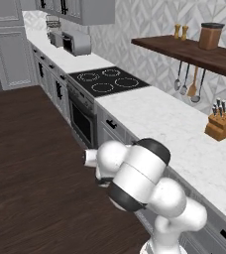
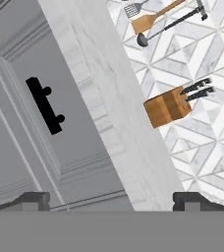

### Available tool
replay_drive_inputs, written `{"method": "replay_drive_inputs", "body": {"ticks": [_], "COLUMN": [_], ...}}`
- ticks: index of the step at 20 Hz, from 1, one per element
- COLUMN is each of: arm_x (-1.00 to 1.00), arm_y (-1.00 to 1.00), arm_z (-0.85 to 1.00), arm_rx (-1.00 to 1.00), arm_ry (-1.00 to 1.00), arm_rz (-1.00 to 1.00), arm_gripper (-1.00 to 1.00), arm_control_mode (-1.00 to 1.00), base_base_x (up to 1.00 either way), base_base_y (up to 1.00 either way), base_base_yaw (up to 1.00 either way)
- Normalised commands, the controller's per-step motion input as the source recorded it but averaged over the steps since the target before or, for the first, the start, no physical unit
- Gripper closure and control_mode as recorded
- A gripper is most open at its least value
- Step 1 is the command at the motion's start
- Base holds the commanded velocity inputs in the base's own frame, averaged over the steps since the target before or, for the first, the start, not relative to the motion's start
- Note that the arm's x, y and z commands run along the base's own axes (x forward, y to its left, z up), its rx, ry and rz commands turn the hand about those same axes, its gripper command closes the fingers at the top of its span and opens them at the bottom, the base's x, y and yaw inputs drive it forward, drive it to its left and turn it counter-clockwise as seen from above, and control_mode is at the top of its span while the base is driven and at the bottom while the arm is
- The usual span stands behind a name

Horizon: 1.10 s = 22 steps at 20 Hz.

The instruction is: Take a straw from the drawer in front and place it inside the glass cup on the dining counter.

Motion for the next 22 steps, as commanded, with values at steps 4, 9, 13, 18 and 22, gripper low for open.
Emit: {"method": "replay_drive_inputs", "body": {"ticks": [4,9,13,18,22], "arm_x": [0.02,0.0,0.0,0.04,0.27], "arm_y": [-0.91,-0.58,-0.03,-0.02,-0.19], "arm_z": [-0.16,-0.31,-0.2,-0.05,-0.16], "arm_rx": [-0.18,-0.02,0.0,-0.01,-0.03], "arm_ry": [0.09,0.07,0.06,0.03,0.05], "arm_rz": [-0.06,-0.05,-0.05,0.0,0.0], "arm_gripper": [-1.0,-1.0,-1.0,-1.0,-1.0], "arm_control_mode": [-1.0,-1.0,-1.0,-1.0,-1.0], "base_base_x": [0.0,0.0,0.0,0.0,0.0], "base_base_y": [0.0,0.0,0.0,0.0,0.0], "base_base_yaw": [0.0,0.0,0.0,0.0,0.0]}}
